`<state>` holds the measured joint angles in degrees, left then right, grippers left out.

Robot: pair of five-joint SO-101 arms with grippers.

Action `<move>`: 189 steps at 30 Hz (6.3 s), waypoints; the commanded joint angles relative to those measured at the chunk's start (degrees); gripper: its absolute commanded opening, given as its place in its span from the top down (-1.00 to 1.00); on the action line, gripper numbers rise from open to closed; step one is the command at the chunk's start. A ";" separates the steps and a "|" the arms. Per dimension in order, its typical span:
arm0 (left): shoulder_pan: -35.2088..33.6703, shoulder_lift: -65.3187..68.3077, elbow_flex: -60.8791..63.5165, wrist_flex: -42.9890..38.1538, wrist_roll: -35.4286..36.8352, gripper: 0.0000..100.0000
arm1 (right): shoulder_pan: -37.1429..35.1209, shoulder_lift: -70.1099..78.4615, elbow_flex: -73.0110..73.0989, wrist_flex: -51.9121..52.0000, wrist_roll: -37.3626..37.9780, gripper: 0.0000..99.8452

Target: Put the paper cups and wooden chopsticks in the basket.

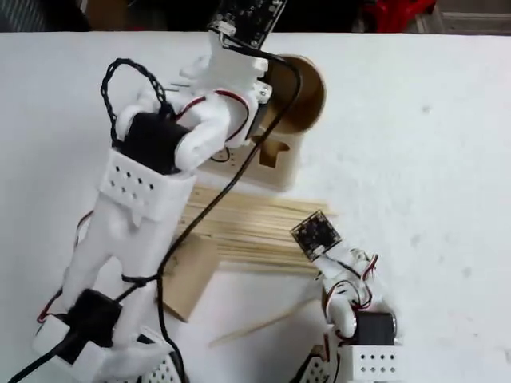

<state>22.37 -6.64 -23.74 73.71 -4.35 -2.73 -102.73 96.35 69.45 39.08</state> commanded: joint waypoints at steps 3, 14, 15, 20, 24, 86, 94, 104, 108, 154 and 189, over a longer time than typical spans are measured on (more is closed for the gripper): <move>-1.10 -1.89 -0.35 3.52 0.44 0.95 | 0.40 -0.40 0.44 -0.48 0.62 0.81; -1.27 -1.71 1.49 0.62 0.18 0.76 | 0.40 -0.40 0.44 -0.48 0.62 0.81; -1.27 -1.71 1.14 0.35 0.18 0.72 | 0.40 -0.40 0.44 -0.48 0.62 0.81; -1.27 -1.80 1.23 0.09 0.09 0.74 | 0.40 -0.40 0.44 -0.48 0.62 0.81; -2.24 -1.71 1.41 -4.04 0.09 0.74 | 0.40 -0.40 0.44 -0.48 0.62 0.81; -17.80 -46.55 53.10 25.58 -40.97 0.74 | 0.40 -0.40 0.44 -0.48 0.62 0.81; -21.93 -59.82 78.77 19.87 -53.36 0.58 | 0.40 -0.40 0.44 -0.48 0.62 0.81; -22.37 -60.97 80.00 20.75 -59.43 0.58 | 0.40 -0.40 0.44 -0.48 0.62 0.81; -21.05 -60.97 72.97 27.69 -59.34 0.58 | 0.40 -0.40 0.44 -0.48 0.62 0.81; -20.35 -60.62 81.23 5.45 -52.57 0.58 | 0.40 -0.40 0.44 -0.57 0.62 0.81; -5.32 -23.43 69.80 -17.58 -25.32 0.61 | 0.40 -0.40 0.44 -0.48 0.62 0.81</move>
<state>15.60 -38.73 51.60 57.19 -31.16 -2.73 -102.73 96.35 69.45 39.08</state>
